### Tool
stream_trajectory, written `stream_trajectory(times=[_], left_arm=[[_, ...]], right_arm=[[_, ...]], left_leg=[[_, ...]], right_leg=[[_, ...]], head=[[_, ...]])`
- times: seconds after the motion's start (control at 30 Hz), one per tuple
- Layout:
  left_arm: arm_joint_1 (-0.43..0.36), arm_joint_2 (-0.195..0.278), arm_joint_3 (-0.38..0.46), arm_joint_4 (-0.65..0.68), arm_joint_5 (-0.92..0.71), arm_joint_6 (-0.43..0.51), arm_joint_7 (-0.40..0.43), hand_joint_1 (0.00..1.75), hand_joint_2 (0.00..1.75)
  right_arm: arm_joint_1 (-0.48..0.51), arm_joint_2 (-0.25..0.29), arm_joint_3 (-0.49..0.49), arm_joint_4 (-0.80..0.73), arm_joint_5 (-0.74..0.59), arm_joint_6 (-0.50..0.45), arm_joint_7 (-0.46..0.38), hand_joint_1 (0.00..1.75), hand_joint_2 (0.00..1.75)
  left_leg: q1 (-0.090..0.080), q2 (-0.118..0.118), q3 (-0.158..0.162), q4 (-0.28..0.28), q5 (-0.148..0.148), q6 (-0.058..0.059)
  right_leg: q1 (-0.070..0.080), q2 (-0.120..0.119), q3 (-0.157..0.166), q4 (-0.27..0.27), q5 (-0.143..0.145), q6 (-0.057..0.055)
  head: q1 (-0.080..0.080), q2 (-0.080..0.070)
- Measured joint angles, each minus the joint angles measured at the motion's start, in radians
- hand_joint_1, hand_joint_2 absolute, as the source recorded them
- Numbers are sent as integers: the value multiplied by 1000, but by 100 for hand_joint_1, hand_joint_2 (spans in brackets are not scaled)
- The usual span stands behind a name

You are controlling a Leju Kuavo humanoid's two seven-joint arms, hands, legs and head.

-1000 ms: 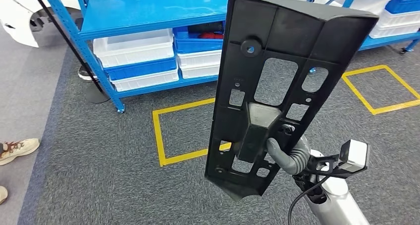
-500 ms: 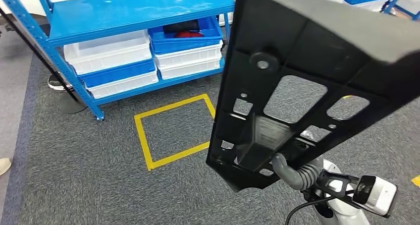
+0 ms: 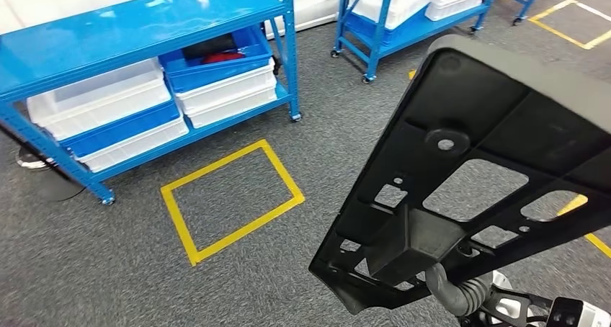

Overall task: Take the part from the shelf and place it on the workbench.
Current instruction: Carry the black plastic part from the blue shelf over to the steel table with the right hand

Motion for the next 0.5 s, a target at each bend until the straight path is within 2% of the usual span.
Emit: stream_trajectory(times=[0.03,0.07,0.1,0.17,0.2,0.23,0.27,0.3,0.33,0.37,0.4,0.43,0.47,0.5], left_arm=[[0,0,0,0,-2,3,-4,0,175],[0,0,0,0,-4,6,-7,0,175],[-2,0,0,0,-7,9,-9,0,175],[-7,-1,0,0,-10,12,-10,0,175],[-9,-2,0,0,-12,13,-11,0,175],[-10,-3,0,0,-12,14,-11,0,175],[-10,-5,0,0,-13,15,-11,0,175],[-9,-6,0,0,-14,15,-11,0,175],[-7,-6,0,0,-15,16,-11,0,175],[-5,-6,0,0,-16,17,-11,0,175],[-4,-7,0,0,-16,18,-11,0,175],[-4,-7,0,0,-17,19,-11,0,175],[-4,-8,0,0,-17,19,-11,0,175],[-5,-8,0,0,-17,19,-11,0,175]], right_arm=[[-4,0,0,3,-8,-1,7,175,175],[-10,0,2,7,-15,-3,16,175,175],[-16,0,5,10,-18,-4,23,175,175],[-23,0,13,17,-20,-10,33,175,175],[-25,0,16,19,-20,-13,34,175,175],[-28,-1,20,22,-20,-16,36,175,175],[-33,-1,22,25,-20,-18,37,175,175],[-37,-1,25,28,-21,-18,37,175,175],[-41,-1,27,31,-21,-19,37,175,175],[-43,-1,30,35,-21,-19,37,175,175],[-43,-1,32,38,-21,-19,37,175,175],[-43,-1,33,42,-21,-19,38,175,175],[-43,-1,33,44,-21,-19,38,175,175],[-44,-1,34,46,-21,-18,38,175,175]], left_leg=[[0,-20,28,-65,24,5],[0,-36,46,-108,36,9],[-1,-45,52,-127,37,11],[-2,-31,56,-135,40,15],[0,-21,60,-142,46,19],[2,-9,63,-150,51,24],[4,3,65,-157,56,28],[3,16,66,-160,58,31],[2,28,65,-160,58,33],[1,41,64,-160,57,33],[1,53,63,-159,56,32],[1,65,64,-158,54,31],[1,76,65,-156,52,28],[0,86,67,-154,48,25]], right_leg=[[0,12,-1,2,1,3],[0,23,-4,3,2,8],[-2,33,-8,3,4,15],[-5,52,-13,-1,11,30],[-5,44,-16,2,9,35],[-3,22,-23,16,-1,39],[-2,-8,-40,51,-24,43],[-3,-42,-67,108,-57,45],[-6,-63,-99,176,-91,49],[-9,-72,-130,237,-115,52],[-12,-75,-147,272,-121,55],[-14,-78,-143,266,-107,57],[-16,-86,-117,218,-77,58],[-16,-104,-76,144,-44,58]], head=[[0,0],[0,0],[0,0],[0,0],[0,0],[0,0],[0,0],[1,0],[1,0],[1,0],[1,0],[1,0],[1,0],[1,0]])
